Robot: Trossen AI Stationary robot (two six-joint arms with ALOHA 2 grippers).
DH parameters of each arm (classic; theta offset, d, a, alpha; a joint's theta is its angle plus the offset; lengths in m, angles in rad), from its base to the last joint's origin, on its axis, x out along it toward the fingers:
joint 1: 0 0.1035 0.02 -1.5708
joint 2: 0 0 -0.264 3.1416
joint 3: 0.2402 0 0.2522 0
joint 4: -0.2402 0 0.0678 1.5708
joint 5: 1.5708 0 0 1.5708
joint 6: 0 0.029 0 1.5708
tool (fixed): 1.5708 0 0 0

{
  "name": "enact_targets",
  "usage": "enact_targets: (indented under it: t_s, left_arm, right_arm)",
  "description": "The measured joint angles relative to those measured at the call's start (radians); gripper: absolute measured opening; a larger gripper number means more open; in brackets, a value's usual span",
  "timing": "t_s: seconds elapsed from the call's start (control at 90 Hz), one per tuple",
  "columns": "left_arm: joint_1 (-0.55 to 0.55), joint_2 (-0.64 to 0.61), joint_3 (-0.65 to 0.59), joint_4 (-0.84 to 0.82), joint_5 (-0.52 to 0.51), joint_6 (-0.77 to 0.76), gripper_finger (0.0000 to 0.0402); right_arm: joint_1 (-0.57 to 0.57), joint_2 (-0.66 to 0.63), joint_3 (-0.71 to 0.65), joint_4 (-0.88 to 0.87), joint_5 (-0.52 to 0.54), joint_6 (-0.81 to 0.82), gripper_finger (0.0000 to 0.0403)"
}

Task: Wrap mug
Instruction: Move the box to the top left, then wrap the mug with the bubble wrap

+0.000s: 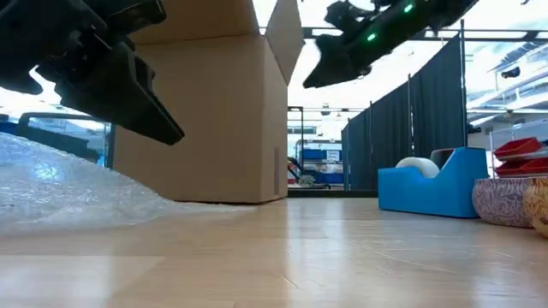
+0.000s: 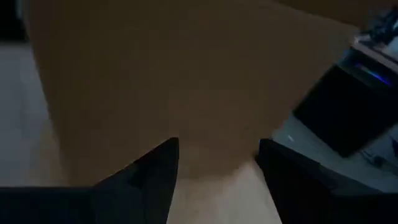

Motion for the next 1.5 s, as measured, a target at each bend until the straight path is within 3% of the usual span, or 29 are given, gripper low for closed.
enact_targets:
  t_s: [0.167, 0.289, 0.378, 0.489, 0.589, 0.722, 0.867, 1.022, 1.244, 1.367, 1.5]
  left_arm:
    - [0.0, 0.0, 0.0, 0.002, -0.009, 0.006, 0.0136]
    - [0.0, 0.0, 0.0, -0.003, -0.002, 0.006, 0.0136]
    - [-0.007, -0.005, 0.017, -0.061, 0.065, -0.001, 0.0136]
    - [-0.016, -0.009, 0.104, -0.265, 0.142, -0.088, 0.0136]
    - [-0.017, -0.009, 0.168, -0.439, 0.22, -0.194, 0.0136]
    - [-0.028, -0.009, 0.18, -0.511, 0.322, -0.344, 0.0136]
    - [-0.056, 0.003, 0.154, -0.497, 0.333, -0.446, 0.0136]
    - [-0.07, 0.003, 0.127, -0.506, 0.387, -0.565, 0.0136]
    - [-0.07, 0.003, 0.046, -0.532, 0.596, -0.645, 0.0136]
    - [-0.07, -0.003, -0.013, -0.486, 0.607, -0.717, 0.0137]
    - [-0.071, -0.004, -0.035, -0.472, 0.586, -0.743, 0.0137]
  right_arm:
    - [-0.028, 0.215, 0.048, 0.253, -0.084, 0.03, 0.0189]
    - [-0.019, 0.316, 0.121, 0.3, -0.127, 0.043, 0.019]
    - [-0.012, 0.336, 0.143, 0.262, -0.103, 0.022, 0.0189]
    - [0.021, 0.272, 0.159, 0.23, -0.095, -0.02, 0.0187]
    - [0.067, 0.186, 0.159, 0.072, -0.086, -0.056, 0.0187]
    - [0.11, 0.04, 0.159, -0.275, 0.043, -0.043, 0.0186]
    - [0.069, -0.096, 0.157, -0.756, 0.077, 0.222, 0.0185]
    - [-0.063, -0.194, 0.158, -1.102, 0.017, 0.471, 0.0184]
    - [-0.328, -0.224, 0.158, -1.309, -0.178, 0.555, 0.0183]
    - [-0.459, -0.221, 0.158, -1.352, -0.271, 0.554, 0.0183]
    - [-0.552, -0.233, 0.158, -1.369, -0.285, 0.51, 0.0183]
